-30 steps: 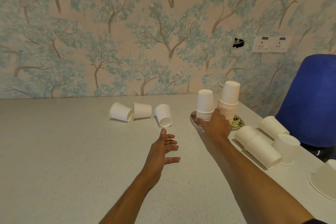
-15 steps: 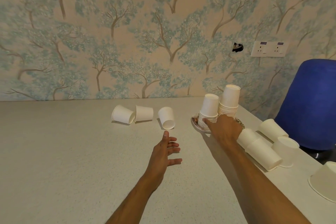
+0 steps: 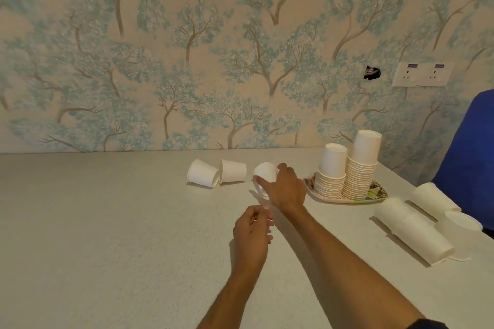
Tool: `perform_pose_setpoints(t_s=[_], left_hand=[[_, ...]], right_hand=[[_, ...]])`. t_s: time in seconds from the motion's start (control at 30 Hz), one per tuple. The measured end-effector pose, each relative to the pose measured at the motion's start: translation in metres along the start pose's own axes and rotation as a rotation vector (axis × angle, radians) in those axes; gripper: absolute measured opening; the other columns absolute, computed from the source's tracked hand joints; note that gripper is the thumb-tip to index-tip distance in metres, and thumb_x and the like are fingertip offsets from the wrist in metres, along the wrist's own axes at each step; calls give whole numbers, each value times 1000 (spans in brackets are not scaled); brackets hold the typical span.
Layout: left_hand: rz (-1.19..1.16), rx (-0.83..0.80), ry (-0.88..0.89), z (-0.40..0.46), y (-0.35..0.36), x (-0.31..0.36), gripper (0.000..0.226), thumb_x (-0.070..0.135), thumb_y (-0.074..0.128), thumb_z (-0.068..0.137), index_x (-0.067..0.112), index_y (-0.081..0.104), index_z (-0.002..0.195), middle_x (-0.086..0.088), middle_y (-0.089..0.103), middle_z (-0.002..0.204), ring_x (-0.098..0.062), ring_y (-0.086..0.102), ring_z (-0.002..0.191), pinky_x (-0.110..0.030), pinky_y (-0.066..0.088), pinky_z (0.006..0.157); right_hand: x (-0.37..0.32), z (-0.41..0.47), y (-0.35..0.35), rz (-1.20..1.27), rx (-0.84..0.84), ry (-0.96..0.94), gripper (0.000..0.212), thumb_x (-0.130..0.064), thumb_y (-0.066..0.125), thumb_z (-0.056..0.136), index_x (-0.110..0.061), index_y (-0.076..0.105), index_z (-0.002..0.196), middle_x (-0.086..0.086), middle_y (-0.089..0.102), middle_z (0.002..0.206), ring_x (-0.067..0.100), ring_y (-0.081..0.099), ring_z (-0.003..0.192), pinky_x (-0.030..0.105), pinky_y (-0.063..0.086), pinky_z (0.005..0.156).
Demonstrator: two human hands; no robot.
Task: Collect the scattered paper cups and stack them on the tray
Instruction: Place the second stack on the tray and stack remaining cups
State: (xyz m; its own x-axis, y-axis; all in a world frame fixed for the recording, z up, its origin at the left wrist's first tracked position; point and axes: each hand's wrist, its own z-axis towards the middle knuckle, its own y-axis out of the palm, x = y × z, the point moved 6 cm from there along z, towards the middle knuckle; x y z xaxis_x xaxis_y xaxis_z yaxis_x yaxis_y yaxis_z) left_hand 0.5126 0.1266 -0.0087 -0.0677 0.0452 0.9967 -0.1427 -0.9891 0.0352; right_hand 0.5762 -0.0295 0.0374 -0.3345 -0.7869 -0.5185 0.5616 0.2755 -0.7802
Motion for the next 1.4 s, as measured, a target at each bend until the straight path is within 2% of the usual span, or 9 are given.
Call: perform_pose_setpoints(t_s=[0.17,0.3,0.6,0.73,0.83,0.93,1.1,1.23,1.4], left_hand=[[127,143,24,10,-41,4,16,40,54,96,30,63,87,6,71,91,-17,68,88,-42,58,85],[122,122,60,26,-74,4,11,35,57,94,27,64,90,-3,71,93,-23,68,89,-45,59,81],[-170,30,-96,66,-117,21,58,64,60,75,34,55,125,-1,62,114,-29,64,97,-42,61,56],[-143,113,-131,76,-143,7,46,60,63,80,26,65,110,-12,65,105,-35,67,88,-41,60,56],[-121,126,-132,84,-156,-2,41,55,59,87,24,61,114,-13,62,110,-33,64,93,-37,58,58],[-96,116,-134,94,-156,-7,40,49,59,89,24,58,120,-11,59,118,-32,59,101,-45,61,70],[-41,126,-126,100,-153,-10,45,47,56,90,20,53,126,-12,56,125,-35,57,108,-55,57,83],[-35,139,-129,97,-154,-9,42,46,56,91,21,52,126,-12,55,125,-33,57,108,-53,58,83],[-28,165,-128,93,-158,-6,43,48,56,90,22,53,125,-12,56,124,-33,58,105,-53,59,81]], right_hand=[[7,-9,18,146,11,142,66,-51,75,73,-18,51,126,4,61,117,25,61,104,30,44,75],[8,-9,8,619,-56,172,63,-39,82,70,-20,57,125,1,61,118,23,60,105,32,50,80],[-93,-56,37,752,-655,-274,35,-53,76,70,-31,73,96,-7,73,100,12,67,92,26,54,76],[-103,-30,37,700,-380,-251,48,-69,48,79,-28,72,86,-7,70,95,4,64,85,21,45,76],[-95,7,39,331,-172,-315,39,-47,55,91,-22,61,121,-2,59,126,17,55,116,36,43,93],[-89,31,59,27,-256,-335,52,-58,47,94,-28,50,137,-2,42,148,20,34,138,47,26,110],[-78,47,77,341,-429,-114,60,-67,51,88,-27,53,132,5,52,141,24,50,127,35,41,98],[-66,31,87,679,-388,-3,53,-51,79,75,-19,60,112,2,61,116,16,62,97,18,50,69],[-48,10,82,810,-294,-40,44,-37,86,70,-24,62,104,-3,67,102,9,65,88,13,50,58]])
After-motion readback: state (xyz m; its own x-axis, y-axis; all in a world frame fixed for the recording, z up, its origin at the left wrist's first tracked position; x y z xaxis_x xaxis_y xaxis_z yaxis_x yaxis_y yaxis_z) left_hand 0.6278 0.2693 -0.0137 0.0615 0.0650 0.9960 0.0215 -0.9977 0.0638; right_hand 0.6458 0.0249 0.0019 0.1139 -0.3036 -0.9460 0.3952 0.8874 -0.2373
